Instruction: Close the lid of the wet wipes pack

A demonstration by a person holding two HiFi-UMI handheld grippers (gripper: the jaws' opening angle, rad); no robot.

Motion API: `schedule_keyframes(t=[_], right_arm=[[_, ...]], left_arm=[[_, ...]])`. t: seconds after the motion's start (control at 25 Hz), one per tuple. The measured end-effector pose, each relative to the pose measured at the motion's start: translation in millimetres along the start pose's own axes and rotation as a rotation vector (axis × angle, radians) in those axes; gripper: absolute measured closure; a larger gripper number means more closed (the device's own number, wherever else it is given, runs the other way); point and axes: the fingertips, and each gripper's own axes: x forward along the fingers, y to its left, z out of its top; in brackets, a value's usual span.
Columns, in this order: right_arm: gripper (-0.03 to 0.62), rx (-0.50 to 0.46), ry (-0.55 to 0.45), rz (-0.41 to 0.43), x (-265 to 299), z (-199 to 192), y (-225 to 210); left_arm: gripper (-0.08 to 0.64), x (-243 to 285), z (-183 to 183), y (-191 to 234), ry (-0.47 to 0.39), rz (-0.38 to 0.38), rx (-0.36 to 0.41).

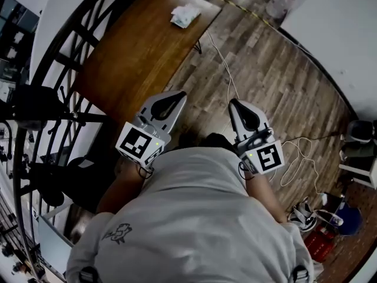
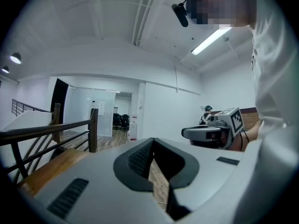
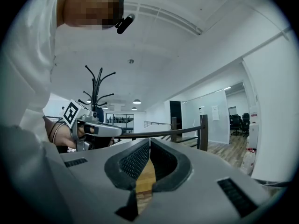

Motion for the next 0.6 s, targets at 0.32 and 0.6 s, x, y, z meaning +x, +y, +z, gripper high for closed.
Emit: schedule_keyframes(t=[0.32,0.6], right_arm=[[0.558,0.003,0.016,0.048,33,-8,-26],[0.558,0.012,0.014,0.083,59,-6,-74]], left_arm=[[0.547,14,-8,33,0.013,0.058,-0.007],[0.548,47,-7,52,0.027,0.108,-0.021]])
